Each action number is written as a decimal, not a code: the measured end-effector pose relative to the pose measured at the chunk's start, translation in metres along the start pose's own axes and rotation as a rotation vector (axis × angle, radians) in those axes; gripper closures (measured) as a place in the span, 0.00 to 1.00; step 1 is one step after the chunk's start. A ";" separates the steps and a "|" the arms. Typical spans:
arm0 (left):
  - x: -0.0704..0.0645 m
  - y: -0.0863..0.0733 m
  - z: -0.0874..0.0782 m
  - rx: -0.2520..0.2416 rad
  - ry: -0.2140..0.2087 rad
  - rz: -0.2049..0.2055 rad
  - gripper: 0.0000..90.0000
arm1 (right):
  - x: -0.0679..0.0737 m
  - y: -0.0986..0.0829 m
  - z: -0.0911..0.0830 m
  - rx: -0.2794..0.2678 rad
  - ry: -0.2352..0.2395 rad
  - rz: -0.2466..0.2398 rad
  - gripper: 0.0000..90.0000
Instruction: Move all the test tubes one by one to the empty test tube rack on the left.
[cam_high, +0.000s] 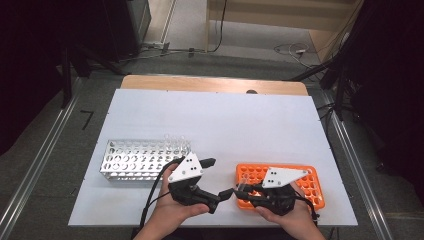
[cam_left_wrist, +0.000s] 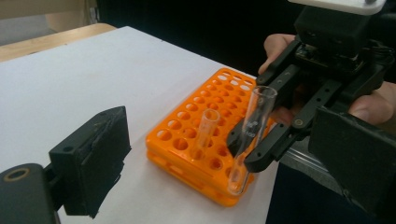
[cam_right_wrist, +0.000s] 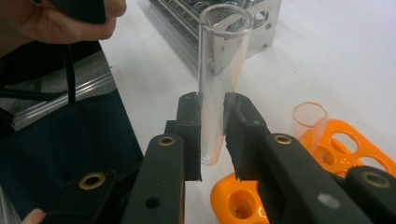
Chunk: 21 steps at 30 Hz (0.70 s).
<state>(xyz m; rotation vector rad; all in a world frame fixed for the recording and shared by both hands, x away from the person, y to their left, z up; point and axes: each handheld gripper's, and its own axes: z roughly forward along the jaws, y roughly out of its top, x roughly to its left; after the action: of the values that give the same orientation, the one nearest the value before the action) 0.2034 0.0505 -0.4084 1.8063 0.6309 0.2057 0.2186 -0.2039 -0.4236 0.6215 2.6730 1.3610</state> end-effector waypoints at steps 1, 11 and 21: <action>-0.001 0.000 0.001 0.002 -0.007 0.003 0.08 | 0.001 0.000 0.001 0.003 0.000 0.000 0.82; -0.008 -0.002 0.008 0.006 -0.068 0.010 0.27 | 0.006 0.003 0.006 0.006 0.015 -0.014 0.82; -0.014 -0.004 0.015 0.028 -0.098 0.026 0.54 | 0.009 0.004 0.009 0.014 0.030 -0.018 0.82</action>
<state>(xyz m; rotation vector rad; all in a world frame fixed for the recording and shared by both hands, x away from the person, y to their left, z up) 0.1974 0.0315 -0.4146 1.8411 0.5435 0.1256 0.2134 -0.1914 -0.4251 0.5814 2.7067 1.3592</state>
